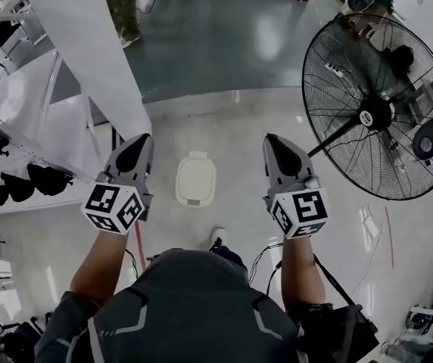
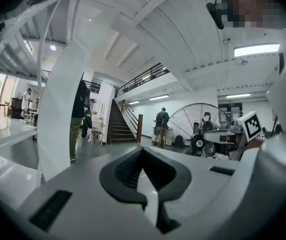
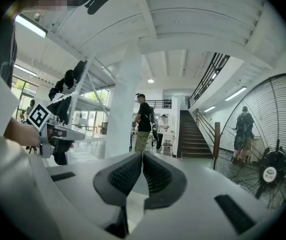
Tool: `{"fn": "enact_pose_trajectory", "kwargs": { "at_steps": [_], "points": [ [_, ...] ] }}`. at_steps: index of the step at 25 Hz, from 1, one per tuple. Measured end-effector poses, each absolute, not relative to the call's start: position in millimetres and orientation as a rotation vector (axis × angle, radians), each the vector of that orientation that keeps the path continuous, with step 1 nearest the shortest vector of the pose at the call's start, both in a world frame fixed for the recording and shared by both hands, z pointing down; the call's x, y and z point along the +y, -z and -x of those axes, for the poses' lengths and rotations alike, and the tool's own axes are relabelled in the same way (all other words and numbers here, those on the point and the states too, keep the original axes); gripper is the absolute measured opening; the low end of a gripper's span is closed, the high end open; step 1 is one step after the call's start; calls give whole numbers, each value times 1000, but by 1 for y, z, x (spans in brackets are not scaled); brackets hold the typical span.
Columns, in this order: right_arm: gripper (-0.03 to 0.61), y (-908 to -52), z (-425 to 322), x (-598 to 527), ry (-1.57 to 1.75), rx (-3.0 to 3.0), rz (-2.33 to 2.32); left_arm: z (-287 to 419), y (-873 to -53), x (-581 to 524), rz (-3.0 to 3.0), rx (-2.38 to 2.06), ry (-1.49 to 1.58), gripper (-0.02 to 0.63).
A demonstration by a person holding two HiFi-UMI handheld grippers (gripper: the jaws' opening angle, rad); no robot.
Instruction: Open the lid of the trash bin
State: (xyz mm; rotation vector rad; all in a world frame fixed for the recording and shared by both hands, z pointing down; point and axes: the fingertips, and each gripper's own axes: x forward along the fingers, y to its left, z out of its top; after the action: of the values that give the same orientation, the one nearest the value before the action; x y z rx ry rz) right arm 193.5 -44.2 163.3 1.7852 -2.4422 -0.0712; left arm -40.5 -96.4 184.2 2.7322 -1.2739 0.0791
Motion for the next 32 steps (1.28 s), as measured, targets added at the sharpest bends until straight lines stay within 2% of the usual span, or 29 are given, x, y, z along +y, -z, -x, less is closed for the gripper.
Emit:
{"fn": "enact_pose_trajectory", "kwargs": {
  "at_steps": [5, 13, 32],
  "points": [
    [29, -173, -214, -67, 40, -2499, -1754, 20, -193, -113, -2761, -1316, -156, 9],
    [29, -217, -205, -111, -84, -2452, -1759, 28, -236, -151, -2730, -1259, -228, 9],
    [31, -501, -120, -167, -506, -2266, -1475, 76, -483, -182, -2490, -1059, -527, 11]
  ]
}}
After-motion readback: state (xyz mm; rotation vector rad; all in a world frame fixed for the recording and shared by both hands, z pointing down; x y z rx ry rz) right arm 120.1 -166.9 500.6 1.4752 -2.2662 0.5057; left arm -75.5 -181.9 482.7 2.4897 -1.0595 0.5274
